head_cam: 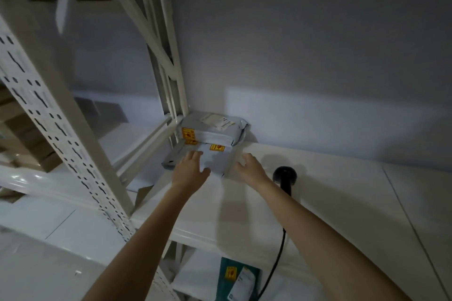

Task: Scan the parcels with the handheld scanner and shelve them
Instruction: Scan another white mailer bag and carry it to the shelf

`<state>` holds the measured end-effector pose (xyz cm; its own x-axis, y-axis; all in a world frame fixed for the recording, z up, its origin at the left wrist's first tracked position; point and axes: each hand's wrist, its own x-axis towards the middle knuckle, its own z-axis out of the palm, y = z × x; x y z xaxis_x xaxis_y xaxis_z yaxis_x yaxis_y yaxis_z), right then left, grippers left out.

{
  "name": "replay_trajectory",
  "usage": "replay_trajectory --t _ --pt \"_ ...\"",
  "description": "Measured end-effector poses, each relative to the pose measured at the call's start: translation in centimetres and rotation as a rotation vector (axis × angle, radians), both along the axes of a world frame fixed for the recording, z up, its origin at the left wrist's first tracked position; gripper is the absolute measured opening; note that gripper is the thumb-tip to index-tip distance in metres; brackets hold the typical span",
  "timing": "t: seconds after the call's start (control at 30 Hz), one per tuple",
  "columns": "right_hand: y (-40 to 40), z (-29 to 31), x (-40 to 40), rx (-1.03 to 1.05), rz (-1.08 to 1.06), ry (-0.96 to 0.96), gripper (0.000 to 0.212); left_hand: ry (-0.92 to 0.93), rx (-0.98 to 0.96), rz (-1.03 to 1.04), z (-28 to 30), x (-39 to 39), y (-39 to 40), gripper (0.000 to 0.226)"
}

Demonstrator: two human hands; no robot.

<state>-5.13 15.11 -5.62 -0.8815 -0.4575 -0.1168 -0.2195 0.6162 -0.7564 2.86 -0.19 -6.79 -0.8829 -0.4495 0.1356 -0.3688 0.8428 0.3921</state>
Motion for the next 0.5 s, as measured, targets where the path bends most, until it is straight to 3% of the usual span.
replay_trajectory --t 0.17,0.27,0.37,0.47,0.5 --pt "-2.1 -0.4 -3.7 -0.080 -0.019 -0.031 0.040 0.155 0.345 0.134 0.7 -4.1 -5.3 0.061" --pt "-3.3 -0.1 -6.2 -0.179 -0.023 -0.091 0.008 0.163 0.419 0.190 1.2 -6.2 -7.6 0.062" --pt "-5.1 0.1 -8.6 -0.271 -0.089 -0.219 0.027 0.184 0.520 0.182 1.0 -8.0 -9.2 0.058" --pt "-6.7 -0.2 -10.4 -0.397 -0.163 -0.352 0.019 0.100 0.594 0.227 1.0 -10.1 -10.3 0.048" --pt "-7.1 -0.4 -10.8 -0.429 -0.179 -0.386 0.025 0.078 0.611 0.233 0.9 -10.8 -10.6 0.046"
